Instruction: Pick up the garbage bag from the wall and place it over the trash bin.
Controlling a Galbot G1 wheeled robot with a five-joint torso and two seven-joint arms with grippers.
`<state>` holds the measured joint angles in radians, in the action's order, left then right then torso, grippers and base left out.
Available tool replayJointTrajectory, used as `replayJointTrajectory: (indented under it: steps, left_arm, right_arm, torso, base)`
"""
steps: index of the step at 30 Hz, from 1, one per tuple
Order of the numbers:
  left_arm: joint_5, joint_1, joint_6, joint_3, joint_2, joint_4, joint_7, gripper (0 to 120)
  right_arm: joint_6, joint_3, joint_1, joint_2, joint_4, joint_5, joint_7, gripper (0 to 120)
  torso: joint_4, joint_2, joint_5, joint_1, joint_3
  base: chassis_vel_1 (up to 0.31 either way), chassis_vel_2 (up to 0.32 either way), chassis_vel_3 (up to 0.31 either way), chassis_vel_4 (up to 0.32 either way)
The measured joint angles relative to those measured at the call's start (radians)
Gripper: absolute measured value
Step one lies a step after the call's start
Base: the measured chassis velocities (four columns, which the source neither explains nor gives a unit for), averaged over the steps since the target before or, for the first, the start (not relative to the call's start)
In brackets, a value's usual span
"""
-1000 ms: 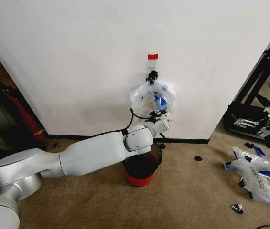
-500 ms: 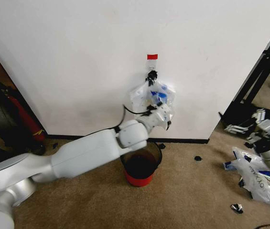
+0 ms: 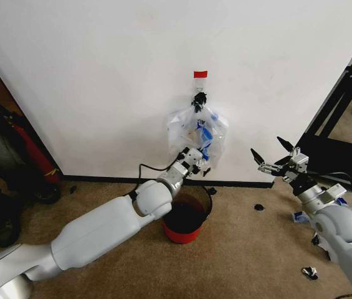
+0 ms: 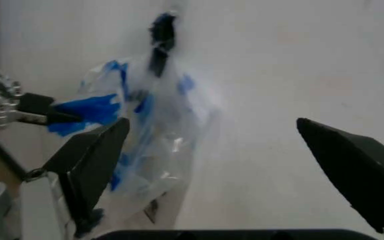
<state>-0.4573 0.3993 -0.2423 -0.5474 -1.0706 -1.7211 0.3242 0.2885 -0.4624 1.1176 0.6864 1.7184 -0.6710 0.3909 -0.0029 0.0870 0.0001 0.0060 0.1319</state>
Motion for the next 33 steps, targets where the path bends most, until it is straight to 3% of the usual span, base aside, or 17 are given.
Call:
replayJointTrajectory:
  steps: [5, 8, 13, 16, 21, 26, 33]
  left_arm:
    - [0.004, 0.009, -0.004, 0.015, 0.000, -0.014, 0.007, 0]
    - [0.004, 0.018, -0.007, 0.024, 0.003, -0.022, 0.009, 0]
    - [0.004, 0.051, 0.024, 0.051, 0.007, -0.015, 0.003, 0]
    - [-0.001, 0.062, 0.040, 0.061, 0.008, -0.012, -0.003, 0]
    - [-0.040, 0.134, 0.135, 0.149, -0.001, -0.006, -0.041, 0]
    - [-0.074, 0.183, 0.168, 0.213, -0.003, -0.019, -0.056, 0]
    - [-0.090, 0.238, 0.180, 0.271, -0.006, -0.027, -0.072, 0]
  right_arm:
    - [-0.002, 0.130, -0.108, -0.091, -0.043, -0.022, 0.113, 86]
    - [0.003, 0.198, -0.160, -0.098, -0.069, -0.005, 0.124, 87]
    - [0.001, 0.363, -0.348, -0.051, -0.159, 0.063, 0.118, 88]
    - [-0.010, 0.398, -0.391, -0.040, -0.174, 0.063, 0.106, 87]
    - [-0.071, 0.563, -0.565, -0.010, -0.231, 0.017, 0.106, 81]
    - [-0.088, 0.655, -0.672, 0.018, -0.283, 0.012, 0.162, 70]
    - [-0.087, 0.716, -0.756, 0.072, -0.364, 0.092, 0.208, 67]
  torso:
    - [0.0008, 0.000, 0.0000, 0.000, 0.000]
    - [0.0004, 0.000, -0.0001, 0.000, 0.000]
    - [0.0009, 0.000, 0.0002, 0.000, 0.000]
    - [0.0009, 0.000, 0.0003, 0.000, 0.000]
    - [0.0007, 0.000, -0.0004, 0.000, 0.000]
    - [0.0009, 0.000, -0.0003, 0.000, 0.000]
    - [0.0009, 0.000, -0.0002, 0.000, 0.000]
  base:
    - [0.000, 0.000, 0.000, 0.000]
    - [0.000, 0.000, 0.000, 0.000]
    - [0.000, 0.000, 0.000, 0.000]
    - [0.000, 0.000, 0.000, 0.000]
    - [0.000, 0.000, 0.000, 0.000]
    - [0.000, 0.000, 0.000, 0.000]
    - [0.000, 0.000, 0.000, 0.000]
